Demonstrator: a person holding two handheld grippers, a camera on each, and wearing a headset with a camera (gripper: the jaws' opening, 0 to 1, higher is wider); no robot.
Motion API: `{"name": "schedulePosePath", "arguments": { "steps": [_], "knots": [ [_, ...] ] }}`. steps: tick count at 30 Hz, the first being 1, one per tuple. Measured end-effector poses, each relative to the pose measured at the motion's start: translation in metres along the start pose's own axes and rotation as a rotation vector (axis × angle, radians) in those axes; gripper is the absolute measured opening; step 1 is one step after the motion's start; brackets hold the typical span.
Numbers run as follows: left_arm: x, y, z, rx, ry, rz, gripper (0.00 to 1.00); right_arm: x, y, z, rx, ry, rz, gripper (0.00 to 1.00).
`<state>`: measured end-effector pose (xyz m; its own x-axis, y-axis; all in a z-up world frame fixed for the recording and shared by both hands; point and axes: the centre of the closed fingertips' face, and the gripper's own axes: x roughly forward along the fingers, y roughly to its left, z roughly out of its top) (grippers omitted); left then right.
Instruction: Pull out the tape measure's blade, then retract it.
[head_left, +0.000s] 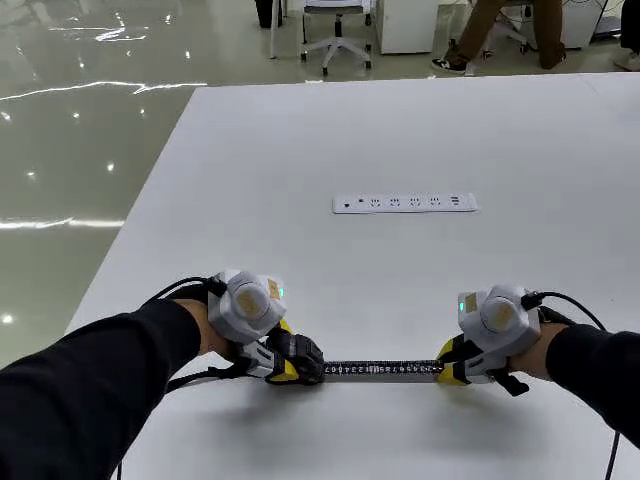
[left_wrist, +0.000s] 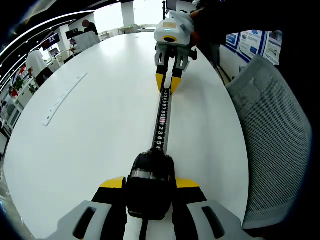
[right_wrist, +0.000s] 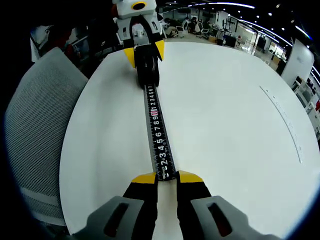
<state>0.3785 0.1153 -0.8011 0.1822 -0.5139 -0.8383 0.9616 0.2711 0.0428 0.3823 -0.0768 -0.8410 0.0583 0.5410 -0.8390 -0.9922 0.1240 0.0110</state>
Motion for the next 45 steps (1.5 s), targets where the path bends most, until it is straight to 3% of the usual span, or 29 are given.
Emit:
{"name": "schedulePosePath", "arguments": {
  "steps": [45],
  "knots": [
    [0.0,0.0,0.0,-0.011,-0.008,0.008,0.31,-0.025,-0.01,-0.042,0.044,0.035,-0.023,0.08]
  ]
}}
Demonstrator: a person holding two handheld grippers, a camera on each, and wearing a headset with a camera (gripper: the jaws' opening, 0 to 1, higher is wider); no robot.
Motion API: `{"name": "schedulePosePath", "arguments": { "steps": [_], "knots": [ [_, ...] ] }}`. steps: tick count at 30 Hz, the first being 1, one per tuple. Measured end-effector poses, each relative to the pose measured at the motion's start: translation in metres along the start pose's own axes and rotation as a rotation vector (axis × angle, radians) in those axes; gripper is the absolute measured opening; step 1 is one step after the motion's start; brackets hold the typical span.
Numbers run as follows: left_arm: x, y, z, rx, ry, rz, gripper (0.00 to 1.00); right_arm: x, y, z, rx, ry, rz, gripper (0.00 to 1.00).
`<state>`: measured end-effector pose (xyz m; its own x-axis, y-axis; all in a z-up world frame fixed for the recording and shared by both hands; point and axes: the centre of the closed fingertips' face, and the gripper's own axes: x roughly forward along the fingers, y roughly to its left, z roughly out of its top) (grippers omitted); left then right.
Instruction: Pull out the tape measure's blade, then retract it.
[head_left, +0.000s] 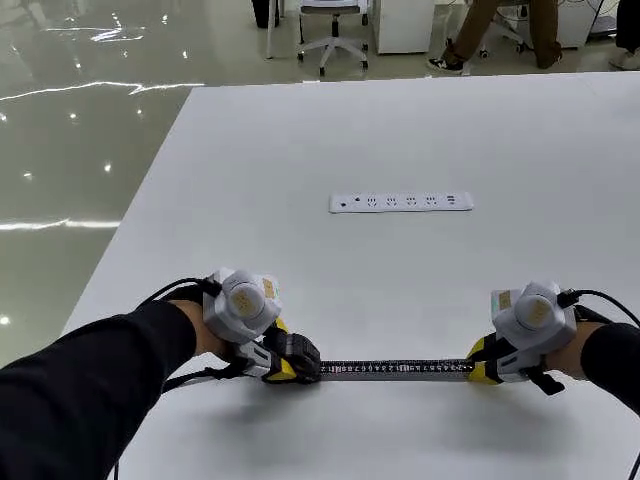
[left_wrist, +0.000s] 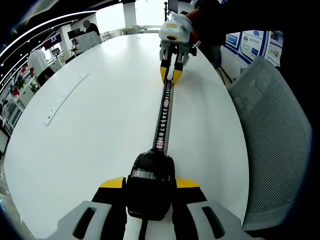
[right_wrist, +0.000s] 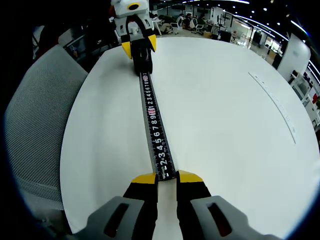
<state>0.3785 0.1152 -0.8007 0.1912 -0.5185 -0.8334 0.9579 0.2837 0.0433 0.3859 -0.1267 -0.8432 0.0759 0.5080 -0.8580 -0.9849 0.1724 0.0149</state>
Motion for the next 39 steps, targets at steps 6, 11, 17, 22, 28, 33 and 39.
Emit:
{"name": "schedulePosePath", "arguments": {
  "steps": [6,11,17,22,28,33,39],
  "knots": [
    [0.0002,0.0002,0.0,0.0,0.002,0.0,0.31,-0.0021,-0.0004,-0.0021,0.002,0.0,-0.002,0.08],
    [0.0001,0.0003,-0.0001,-0.001,0.0,0.001,0.31,-0.0051,0.0001,-0.0048,0.004,0.006,-0.004,0.08],
    [0.0003,-0.0003,0.0003,0.001,0.002,0.0,0.31,-0.0059,0.0008,-0.0041,0.007,0.007,-0.003,0.08],
    [0.0004,-0.0002,0.0003,0.0,0.0,0.001,0.31,-0.0063,0.0001,-0.0044,0.015,0.008,-0.001,0.08],
    [0.0005,0.0001,0.0001,0.004,-0.001,0.001,0.31,-0.0069,0.0001,-0.0043,0.019,0.007,0.001,0.09],
    [0.0006,0.0002,0.0002,-0.004,-0.005,0.003,0.31,-0.0069,0.0001,-0.0043,0.023,0.006,0.003,0.09],
    [0.0004,0.0021,0.0015,-0.04,-0.044,0.016,0.32,-0.0068,-0.0008,-0.0039,0.046,0.012,-0.007,0.09]
  ]
}}
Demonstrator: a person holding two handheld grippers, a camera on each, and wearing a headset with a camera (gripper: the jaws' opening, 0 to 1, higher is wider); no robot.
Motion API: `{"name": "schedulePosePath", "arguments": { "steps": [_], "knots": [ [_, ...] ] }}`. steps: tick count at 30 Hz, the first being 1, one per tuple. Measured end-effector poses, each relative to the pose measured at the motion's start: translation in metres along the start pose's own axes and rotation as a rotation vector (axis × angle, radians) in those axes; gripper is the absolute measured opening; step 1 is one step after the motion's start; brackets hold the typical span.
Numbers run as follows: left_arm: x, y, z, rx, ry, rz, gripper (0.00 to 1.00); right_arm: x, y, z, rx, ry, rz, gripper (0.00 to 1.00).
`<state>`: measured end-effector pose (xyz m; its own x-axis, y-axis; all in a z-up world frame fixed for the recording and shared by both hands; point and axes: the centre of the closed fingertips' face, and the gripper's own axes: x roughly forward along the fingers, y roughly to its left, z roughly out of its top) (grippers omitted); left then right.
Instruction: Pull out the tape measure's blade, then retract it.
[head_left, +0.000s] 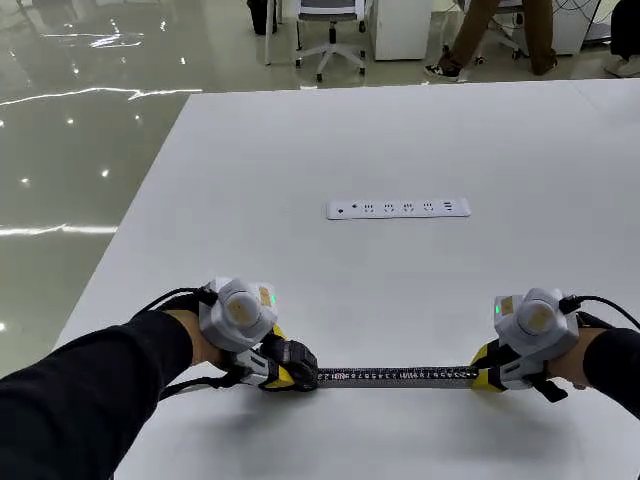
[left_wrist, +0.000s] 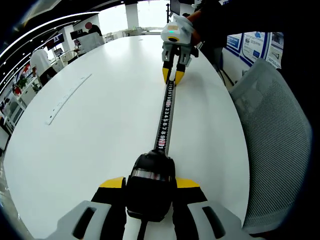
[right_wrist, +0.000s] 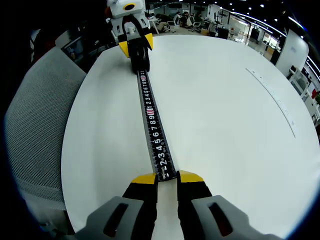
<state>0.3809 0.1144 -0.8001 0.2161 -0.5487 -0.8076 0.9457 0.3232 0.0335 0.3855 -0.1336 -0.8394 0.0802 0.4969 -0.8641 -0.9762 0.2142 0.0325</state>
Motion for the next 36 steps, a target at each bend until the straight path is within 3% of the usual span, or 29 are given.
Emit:
{"name": "schedulePosePath", "arguments": {
  "steps": [3,6,7,9,10,12,14,15,17,19,21,22,23,24,25,29,31,32,34,36],
  "knots": [
    [0.0,0.0,0.0,-0.018,-0.027,0.003,0.32,0.001,0.0,0.001,-0.005,0.018,-0.002,0.1],
    [0.001,0.0,0.0,-0.018,-0.016,0.005,0.33,0.001,0.0,0.0,-0.032,0.036,-0.009,0.11],
    [0.002,0.001,-0.001,0.007,-0.014,0.018,0.33,0.001,0.0,0.0,-0.021,0.032,-0.013,0.11],
    [0.005,0.003,-0.016,0.034,0.028,0.076,0.34,0.0,0.0,0.0,0.055,-0.019,-0.033,0.11],
    [0.005,0.004,-0.024,0.038,0.036,0.108,0.35,-0.001,0.0,0.0,0.14,-0.046,-0.053,0.12],
    [0.0,0.004,-0.039,-0.024,0.069,0.151,0.37,-0.001,0.0,0.003,0.135,-0.084,-0.075,0.13],
    [-0.003,0.006,-0.041,-0.119,-0.015,0.2,0.45,0.0,0.003,0.003,0.08,-0.11,-0.119,0.15],
    [-0.006,0.005,-0.044,-0.196,-0.051,0.21,0.51,0.001,0.007,0.003,0.091,-0.126,-0.13,0.17],
    [-0.014,0.007,-0.051,-0.275,-0.077,0.241,0.58,0.0,0.006,0.003,0.115,-0.145,-0.16,0.23],
    [-0.026,0.018,-0.055,-0.331,-0.14,0.333,0.73,-0.002,0.006,0.004,0.156,-0.175,-0.19,0.33],
    [-0.037,0.016,-0.055,-0.436,-0.21,0.344,0.87,-0.007,0.01,0.008,0.176,-0.205,-0.201,0.37],
    [-0.041,0.017,-0.057,-0.469,-0.23,0.353,0.93,-0.01,0.011,0.008,0.178,-0.213,-0.213,0.38],
    [-0.048,0.021,-0.058,-0.497,-0.277,0.382,1.0,-0.015,0.011,0.011,0.2,-0.236,-0.23,0.4],
    [-0.055,0.02,-0.06,-0.527,-0.289,0.386,1.0,-0.018,0.014,0.012,0.213,-0.252,-0.228,0.43],
    [-0.063,0.02,-0.059,-0.573,-0.334,0.395,1.0,-0.023,0.016,0.012,0.231,-0.271,-0.233,0.46],
    [-0.087,0.021,-0.069,-0.629,-0.382,0.441,1.0,-0.043,0.015,0.005,0.276,-0.318,-0.296,0.55],
    [-0.096,0.012,-0.072,-0.661,-0.388,0.448,1.0,-0.054,0.019,-0.001,0.29,-0.33,-0.317,0.58],
    [-0.094,0.012,-0.079,-0.676,-0.387,0.431,1.0,-0.058,0.02,-0.004,0.294,-0.334,-0.33,0.59],
    [-0.098,0.002,-0.082,-0.666,-0.386,0.424,1.0,-0.071,0.022,-0.012,0.297,-0.34,-0.378,0.58],
    [-0.106,-0.007,-0.083,-0.661,-0.397,0.452,1.0,-0.083,0.028,-0.019,0.323,-0.353,-0.404,0.6]
  ]
}}
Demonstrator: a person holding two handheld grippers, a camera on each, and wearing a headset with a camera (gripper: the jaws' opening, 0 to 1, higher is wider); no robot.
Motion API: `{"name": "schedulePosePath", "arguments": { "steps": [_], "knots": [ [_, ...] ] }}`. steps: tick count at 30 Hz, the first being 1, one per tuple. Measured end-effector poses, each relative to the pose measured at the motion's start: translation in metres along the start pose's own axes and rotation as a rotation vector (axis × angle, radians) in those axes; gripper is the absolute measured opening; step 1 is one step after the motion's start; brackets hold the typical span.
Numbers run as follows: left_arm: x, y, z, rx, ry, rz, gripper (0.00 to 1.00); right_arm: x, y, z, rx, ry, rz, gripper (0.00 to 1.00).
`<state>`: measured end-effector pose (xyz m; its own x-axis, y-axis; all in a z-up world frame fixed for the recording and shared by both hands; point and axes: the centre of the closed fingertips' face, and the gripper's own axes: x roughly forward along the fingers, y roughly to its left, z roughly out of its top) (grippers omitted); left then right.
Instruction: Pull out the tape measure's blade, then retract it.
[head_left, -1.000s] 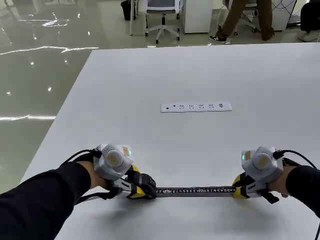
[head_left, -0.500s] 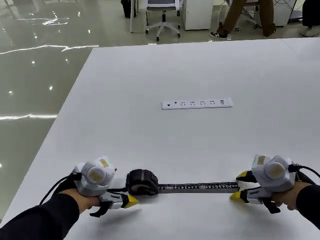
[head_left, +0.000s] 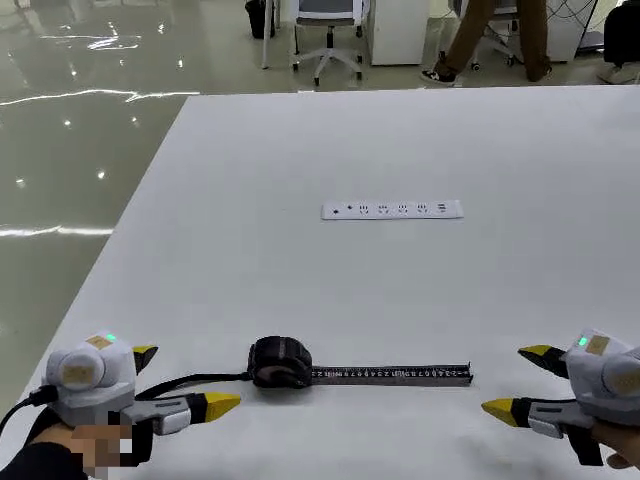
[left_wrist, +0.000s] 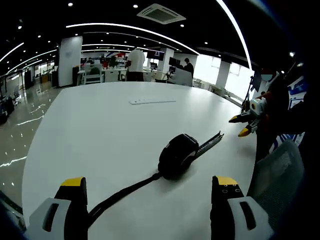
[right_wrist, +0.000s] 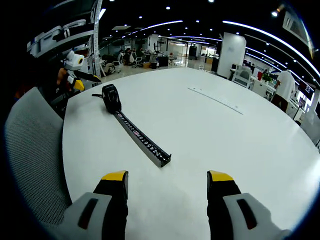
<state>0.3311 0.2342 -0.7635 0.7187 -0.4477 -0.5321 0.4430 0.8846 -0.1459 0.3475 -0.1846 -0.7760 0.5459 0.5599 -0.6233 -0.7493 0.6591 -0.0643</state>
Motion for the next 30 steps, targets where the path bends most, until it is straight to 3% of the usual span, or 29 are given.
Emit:
{"name": "schedulePosePath", "arguments": {
  "steps": [2,4,6,9,12,14,16,22,25,30],
  "knots": [
    [-0.005,0.002,-0.001,0.0,-0.037,0.022,1.0,-0.012,0.002,-0.005,-0.001,-0.001,-0.005,0.65],
    [-0.015,-0.002,-0.006,0.001,-0.041,0.03,1.0,-0.022,0.001,-0.013,-0.009,0.008,-0.022,0.68],
    [-0.022,-0.005,-0.01,0.011,-0.029,0.024,1.0,-0.033,0.0,-0.017,-0.008,0.011,-0.034,0.7],
    [-0.035,-0.009,-0.021,0.078,0.015,0.021,1.0,-0.051,-0.002,-0.02,0.009,0.0,-0.068,0.75],
    [-0.048,-0.015,-0.016,0.075,-0.006,0.005,1.0,-0.063,-0.001,-0.026,0.012,-0.001,-0.076,0.8],
    [-0.056,-0.014,-0.012,0.1,-0.016,0.014,1.0,-0.071,0.004,-0.029,0.005,-0.001,-0.077,0.84],
    [-0.06,-0.013,-0.008,0.089,-0.028,0.011,1.0,-0.076,0.006,-0.034,-0.001,0.007,-0.076,0.87],
    [-0.063,-0.011,0.0,0.096,-0.036,0.017,1.0,-0.092,0.01,-0.048,0.006,0.013,-0.084,0.92],
    [-0.059,-0.016,-0.005,0.073,0.005,0.011,1.0,-0.098,0.011,-0.051,0.029,0.018,-0.094,0.96],
    [-0.054,-0.026,-0.002,0.096,-0.023,-0.003,1.0,-0.108,0.016,-0.049,0.046,-0.004,-0.096,1.0]
  ]
}}
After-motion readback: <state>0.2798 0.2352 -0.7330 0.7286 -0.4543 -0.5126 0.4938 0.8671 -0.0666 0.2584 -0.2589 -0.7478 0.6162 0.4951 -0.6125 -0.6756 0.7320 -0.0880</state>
